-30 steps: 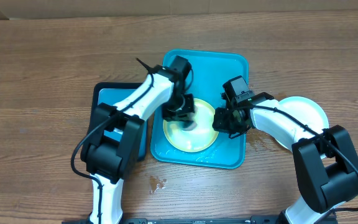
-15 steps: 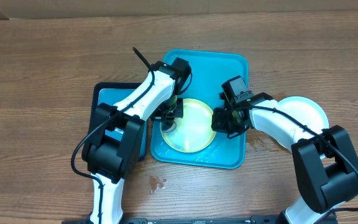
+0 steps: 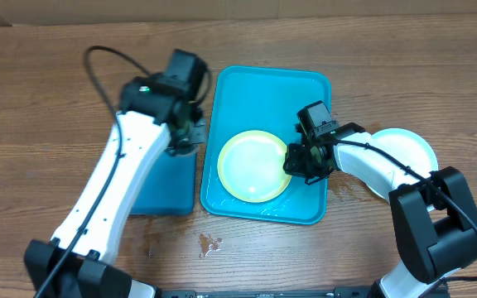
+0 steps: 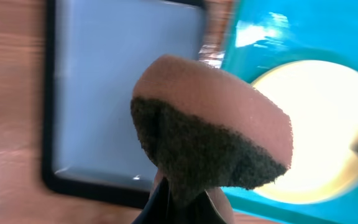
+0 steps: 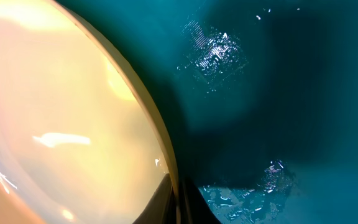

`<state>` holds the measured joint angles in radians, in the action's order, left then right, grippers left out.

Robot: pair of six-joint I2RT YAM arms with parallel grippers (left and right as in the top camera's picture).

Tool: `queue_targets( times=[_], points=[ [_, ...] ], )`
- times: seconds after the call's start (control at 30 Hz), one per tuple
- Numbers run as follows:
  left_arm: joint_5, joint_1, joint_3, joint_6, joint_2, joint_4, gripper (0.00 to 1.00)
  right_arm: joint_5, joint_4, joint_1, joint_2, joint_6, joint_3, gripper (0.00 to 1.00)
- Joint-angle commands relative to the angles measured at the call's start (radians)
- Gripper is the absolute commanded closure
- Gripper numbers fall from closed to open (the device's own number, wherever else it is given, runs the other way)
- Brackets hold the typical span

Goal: Clean dirty plates on tray and stack at the side
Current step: 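Return the sponge to the soapy tray with the left gripper, then lift the yellow plate with the right gripper and tilt it over the soapy tray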

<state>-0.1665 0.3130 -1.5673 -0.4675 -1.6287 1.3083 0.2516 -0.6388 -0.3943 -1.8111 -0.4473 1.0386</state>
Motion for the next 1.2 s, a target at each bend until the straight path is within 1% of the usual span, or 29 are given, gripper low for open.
queue_targets(
  times=[0.0,0.07,0.17,0.23,0.3,0.37,0.43,0.47,0.57,0.6,0.73,0.87,1.0,1.1,1.17],
  points=[
    [-0.143,-0.052,0.079,0.019,-0.03,-0.003,0.96,-0.029,0.003,0.006,0.001,0.002,-0.006,0.96],
    [-0.14,-0.081,0.163,0.018,-0.036,-0.052,0.96,-0.03,0.002,0.006,0.001,0.002,-0.006,0.96],
    [-0.051,-0.116,0.306,0.03,-0.038,-0.172,0.96,-0.029,0.002,0.005,0.001,0.002,-0.006,0.96],
    [-0.018,-0.131,0.379,0.042,-0.038,-0.235,0.95,-0.029,0.001,0.006,0.001,0.002,-0.006,0.96],
    [0.005,-0.144,0.412,0.042,-0.038,-0.269,0.91,-0.029,-0.001,0.006,0.001,0.002,-0.006,0.96],
    [0.019,-0.154,0.41,0.043,-0.038,-0.269,0.91,-0.025,-0.003,0.005,0.001,0.002,-0.005,0.96],
    [0.056,-0.164,0.388,0.072,-0.034,-0.246,0.9,-0.008,-0.009,0.006,0.003,0.002,-0.003,0.96],
    [0.076,-0.171,0.369,0.089,-0.031,-0.229,0.88,0.003,-0.021,0.005,0.005,0.002,0.003,0.96],
    [0.116,-0.189,0.301,0.113,-0.012,-0.163,0.7,0.0,-0.105,0.005,0.021,0.003,0.057,0.96],
    [0.121,-0.197,0.274,0.114,-0.002,-0.139,0.67,-0.004,-0.134,0.005,0.033,0.003,0.082,0.96],
    [0.157,-0.227,0.17,0.125,0.067,-0.058,0.54,-0.031,-0.211,-0.023,0.097,0.003,0.185,0.96],
    [0.204,-0.259,0.063,0.125,0.165,0.006,0.47,-0.149,-0.262,-0.093,0.147,0.003,0.303,0.96],
    [0.277,-0.274,-0.05,0.132,0.275,0.064,0.44,-0.27,-0.22,-0.195,0.151,0.003,0.389,0.96],
    [0.302,-0.274,-0.125,0.131,0.357,0.089,0.42,-0.378,-0.115,-0.294,0.148,0.003,0.391,0.96],
    [0.302,-0.274,-0.169,0.131,0.418,0.102,0.37,-0.465,-0.048,-0.364,0.132,0.003,0.391,0.96]
  ],
)
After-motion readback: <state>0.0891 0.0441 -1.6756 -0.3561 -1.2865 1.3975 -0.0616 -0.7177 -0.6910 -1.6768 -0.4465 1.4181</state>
